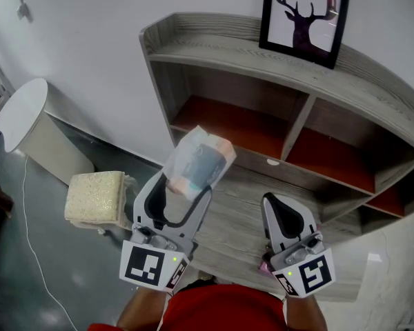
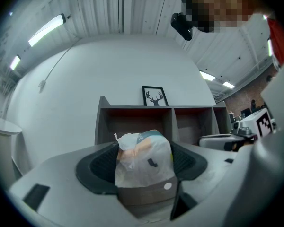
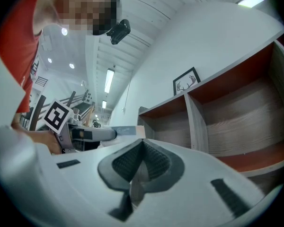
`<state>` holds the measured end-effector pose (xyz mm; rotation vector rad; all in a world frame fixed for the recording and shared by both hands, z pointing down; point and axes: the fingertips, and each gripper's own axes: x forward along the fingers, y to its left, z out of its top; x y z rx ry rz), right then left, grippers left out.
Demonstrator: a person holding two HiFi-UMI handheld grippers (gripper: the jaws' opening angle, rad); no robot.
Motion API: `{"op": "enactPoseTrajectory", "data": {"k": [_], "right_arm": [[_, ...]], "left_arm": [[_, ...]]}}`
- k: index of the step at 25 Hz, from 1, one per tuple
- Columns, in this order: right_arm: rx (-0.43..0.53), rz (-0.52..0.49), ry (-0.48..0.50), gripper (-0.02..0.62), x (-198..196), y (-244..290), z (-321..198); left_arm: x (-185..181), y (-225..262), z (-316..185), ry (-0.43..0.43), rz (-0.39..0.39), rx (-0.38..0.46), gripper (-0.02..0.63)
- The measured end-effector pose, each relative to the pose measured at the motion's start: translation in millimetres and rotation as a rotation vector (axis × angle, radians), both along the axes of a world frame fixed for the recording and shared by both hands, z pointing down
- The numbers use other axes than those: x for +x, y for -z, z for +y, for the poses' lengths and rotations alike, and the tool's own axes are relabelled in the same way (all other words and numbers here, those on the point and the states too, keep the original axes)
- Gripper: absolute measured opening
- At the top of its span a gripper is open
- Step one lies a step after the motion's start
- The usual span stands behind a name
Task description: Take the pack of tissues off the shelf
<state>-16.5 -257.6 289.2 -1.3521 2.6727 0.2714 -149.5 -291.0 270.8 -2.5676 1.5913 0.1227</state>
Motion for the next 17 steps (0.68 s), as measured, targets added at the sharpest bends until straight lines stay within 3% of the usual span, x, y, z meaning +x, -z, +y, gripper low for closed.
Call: {"op": "enactPoseTrajectory", "data": {"k": [17], "right_arm": [[0.006,-0.018,-0.014,0.005,4.2,0.8,0.5]], "left_arm": [[-2.5,0.2,-3.0,0.014,0.001,0.002,0.318]]}}
